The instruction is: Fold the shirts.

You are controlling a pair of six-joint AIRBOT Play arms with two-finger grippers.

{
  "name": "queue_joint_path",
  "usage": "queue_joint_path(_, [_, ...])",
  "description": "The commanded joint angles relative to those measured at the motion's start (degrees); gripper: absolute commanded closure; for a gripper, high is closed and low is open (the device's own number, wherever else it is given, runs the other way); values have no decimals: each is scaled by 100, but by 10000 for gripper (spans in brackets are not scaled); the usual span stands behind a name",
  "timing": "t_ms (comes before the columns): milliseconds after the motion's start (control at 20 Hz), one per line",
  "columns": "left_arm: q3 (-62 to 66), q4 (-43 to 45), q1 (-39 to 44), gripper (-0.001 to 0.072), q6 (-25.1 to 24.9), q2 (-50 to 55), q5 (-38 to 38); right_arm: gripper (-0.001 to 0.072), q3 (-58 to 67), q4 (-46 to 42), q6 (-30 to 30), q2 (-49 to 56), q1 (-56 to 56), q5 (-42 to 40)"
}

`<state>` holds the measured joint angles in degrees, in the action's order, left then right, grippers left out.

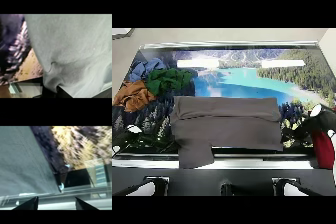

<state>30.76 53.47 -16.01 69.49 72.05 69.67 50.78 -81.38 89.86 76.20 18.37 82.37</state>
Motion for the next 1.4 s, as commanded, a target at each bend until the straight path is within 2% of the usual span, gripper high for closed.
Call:
queue_joint_path(0, [-7, 4, 2, 674, -17, -9, -72, 160, -544, 494, -72, -35, 2, -693])
queue_joint_path(100, [-7, 2, 2, 675, -22, -9, -72, 182, -715, 713, -74, 48, 0, -935])
queue_joint_path(200, [-7, 2, 2, 674, -61, -9, -72, 250, -737, 787, -70, 140, 2, -1233])
queue_joint_path(250, [-7, 2, 2, 675, -76, -9, -72, 341, -737, 822, -68, 140, 2, -1331])
queue_joint_path(300, [-7, 2, 2, 675, -79, -9, -72, 479, -737, 861, -50, 138, 2, -1338])
queue_joint_path(350, [-2, 2, 2, 675, -120, -11, -66, 671, -734, 938, -50, 136, 2, -1255])
queue_joint_path(550, [511, -4, 2, 678, -284, -568, 66, 672, -330, 986, -254, -262, 2, -931])
queue_joint_path(700, [1362, -15, 9, 680, 177, -1220, 28, 673, 535, 999, -94, -483, 0, -903])
queue_joint_path(800, [2015, -15, 35, 680, 437, -1106, -131, 674, 1233, 1056, -13, -251, -11, -1005])
queue_joint_path(950, [3084, -17, 195, 680, 516, -374, -435, 673, 2347, 1228, 105, 514, -44, -1202])
queue_joint_path(1100, [4153, -15, 476, 679, 564, 861, -476, 672, 3394, 1110, 155, 1495, -479, -1416])
queue_joint_path(1250, [5003, -13, 496, 679, 1113, 2114, -354, 671, 4039, 546, 671, 2376, -866, -1604])
queue_joint_path(1350, [5278, 0, 466, 678, 1220, 2710, -208, 669, 4127, 649, 704, 2706, -938, -1596])
